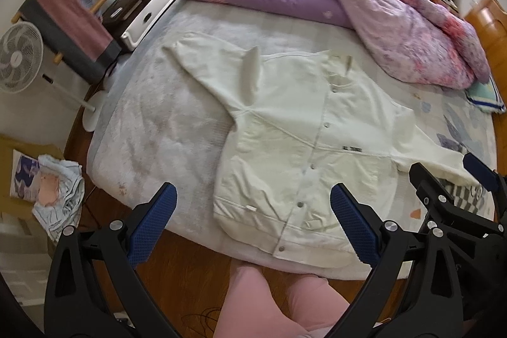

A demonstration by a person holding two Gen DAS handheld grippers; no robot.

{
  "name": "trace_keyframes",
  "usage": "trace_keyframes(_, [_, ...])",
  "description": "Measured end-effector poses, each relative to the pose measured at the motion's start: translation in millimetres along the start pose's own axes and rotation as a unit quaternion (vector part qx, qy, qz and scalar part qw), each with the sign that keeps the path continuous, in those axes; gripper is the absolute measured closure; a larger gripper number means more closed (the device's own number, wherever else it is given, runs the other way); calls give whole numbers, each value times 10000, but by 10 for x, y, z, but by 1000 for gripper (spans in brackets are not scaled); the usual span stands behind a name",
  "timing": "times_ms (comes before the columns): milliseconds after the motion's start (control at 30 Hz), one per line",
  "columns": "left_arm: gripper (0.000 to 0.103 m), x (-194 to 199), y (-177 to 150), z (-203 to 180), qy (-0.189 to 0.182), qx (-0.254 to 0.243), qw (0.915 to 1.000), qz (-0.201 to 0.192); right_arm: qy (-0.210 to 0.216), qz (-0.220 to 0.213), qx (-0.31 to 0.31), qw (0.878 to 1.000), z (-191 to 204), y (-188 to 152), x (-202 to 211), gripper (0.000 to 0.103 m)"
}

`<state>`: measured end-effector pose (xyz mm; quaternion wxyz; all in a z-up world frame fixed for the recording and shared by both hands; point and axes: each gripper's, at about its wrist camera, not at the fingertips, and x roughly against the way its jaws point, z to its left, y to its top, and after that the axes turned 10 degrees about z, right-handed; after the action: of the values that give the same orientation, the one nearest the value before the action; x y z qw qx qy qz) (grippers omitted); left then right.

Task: Fold large clothes
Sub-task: 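Grasp the jacket's sleeve cuff with the left tool while the right tool grasps the jacket body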

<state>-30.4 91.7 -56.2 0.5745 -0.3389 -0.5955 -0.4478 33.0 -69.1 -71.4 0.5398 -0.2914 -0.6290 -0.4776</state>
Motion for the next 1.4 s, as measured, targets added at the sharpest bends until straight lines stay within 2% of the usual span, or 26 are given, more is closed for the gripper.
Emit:
trace_keyframes(200, [5,-303,421,479,-55,84,9999,101,135,148,28,9998,401,381,-317,17])
trace_keyframes(367, [5,-782,912,1003,-312,26,9989,352,305,404,-308,9982,793,761,-721,29])
trace_keyframes(500, [5,-1269,1429,1511,-219,33,9990,400,450,729,-566,9947,1095,1056,-1151,46])
trace_keyframes(600, [5,-1729,1925,1978,-268,133,9986,439,423,846,-661,9933,1292,1269,-1472,49])
trace_keyframes(667, [5,-2018,2218,2233,-405,271,9977,466,345,956,-716,9922,1373,1427,-1694,55])
trace_keyframes(733, [5,-2295,2507,2467,-605,448,9958,518,334,1052,-827,9904,1391,1564,-1889,60])
trace_keyframes(800, [5,-2676,2858,2732,-886,782,9913,574,293,1146,-945,9885,1365,1682,-2075,61])
trace_keyframes(900, [5,-3230,3307,3067,-1118,1302,9832,620,149,1329,-1158,9842,1291,1770,-2319,61])
trace_keyframes(1067, [6,-4046,4024,3324,-839,1668,9805,614,-147,1545,-1372,9783,1148,1738,-2549,61])
trace_keyframes(1133, [6,-4244,4233,3362,-788,1742,9800,545,-233,1660,-1400,9759,1086,1700,-2646,61])
trace_keyframes(1233, [7,-4532,4527,3422,-1065,1936,9742,461,-373,1858,-1473,9708,965,1620,-2804,61])
trace_keyframes(1300, [34,-4690,4611,3447,-1320,2188,9656,482,-466,1937,-1494,9685,925,1574,-2889,61])
trace_keyframes(1333, [34,-4774,4624,3465,-1334,2391,9604,523,-521,1968,-1487,9677,895,1566,-2941,61])
trace_keyframes(1400, [47,-4876,4603,3478,-907,2618,9593,544,-605,1986,-1472,9671,853,1570,-3015,61])
